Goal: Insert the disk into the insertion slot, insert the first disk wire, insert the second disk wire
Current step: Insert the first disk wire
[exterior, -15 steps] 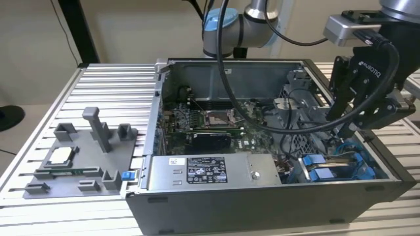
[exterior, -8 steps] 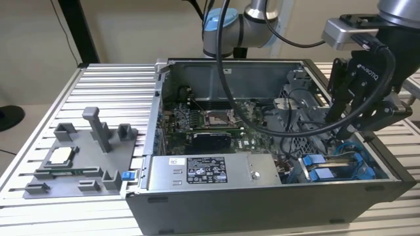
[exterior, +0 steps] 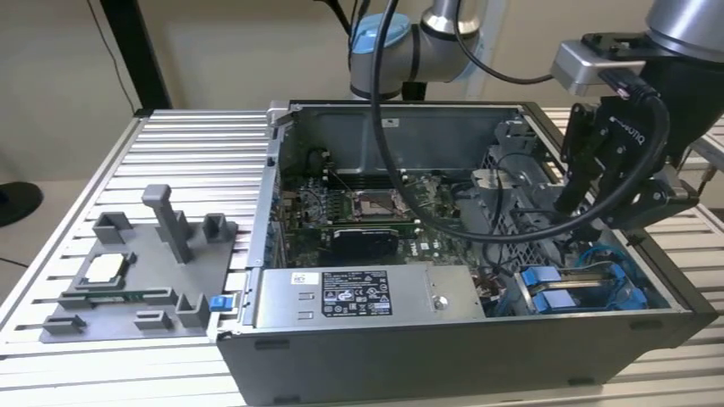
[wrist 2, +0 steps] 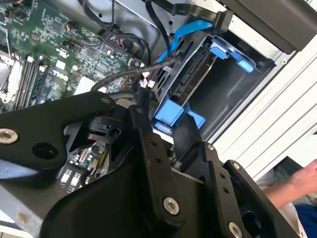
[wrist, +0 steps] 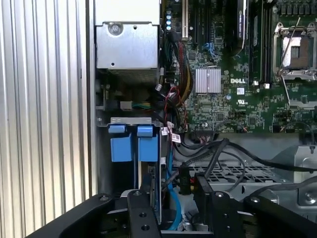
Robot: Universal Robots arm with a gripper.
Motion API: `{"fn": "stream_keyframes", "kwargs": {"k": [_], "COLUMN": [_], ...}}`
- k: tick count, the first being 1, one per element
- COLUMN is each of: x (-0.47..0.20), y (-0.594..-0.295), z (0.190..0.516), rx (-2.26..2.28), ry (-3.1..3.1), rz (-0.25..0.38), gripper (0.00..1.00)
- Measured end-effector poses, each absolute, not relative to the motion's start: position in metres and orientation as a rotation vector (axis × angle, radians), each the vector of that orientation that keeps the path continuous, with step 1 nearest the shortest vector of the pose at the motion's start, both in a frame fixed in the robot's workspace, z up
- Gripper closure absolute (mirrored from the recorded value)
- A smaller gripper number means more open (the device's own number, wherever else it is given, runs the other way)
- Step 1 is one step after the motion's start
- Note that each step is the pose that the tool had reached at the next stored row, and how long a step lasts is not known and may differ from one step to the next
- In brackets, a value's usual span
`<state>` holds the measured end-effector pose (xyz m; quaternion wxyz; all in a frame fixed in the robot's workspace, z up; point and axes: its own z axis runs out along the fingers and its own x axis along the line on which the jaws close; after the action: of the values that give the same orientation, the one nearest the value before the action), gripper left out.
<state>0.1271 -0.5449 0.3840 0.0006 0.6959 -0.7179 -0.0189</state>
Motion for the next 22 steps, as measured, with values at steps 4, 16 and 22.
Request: {"fn": "stream_keyframes", "kwargs": {"k": [4,16,22], "x": [0.1258,0.1258,0.1243], "y": [-0.5449,-0.5457,-0.5458], "z": [0.3833,0.3824,0.3827], "rx": [2.186,2.17,2.138], "ry": [-2.287,-2.333,-2.378], "rz": [-0.099,-0.151,-0.168], "gripper": [0.0,0.0,0.0]}}
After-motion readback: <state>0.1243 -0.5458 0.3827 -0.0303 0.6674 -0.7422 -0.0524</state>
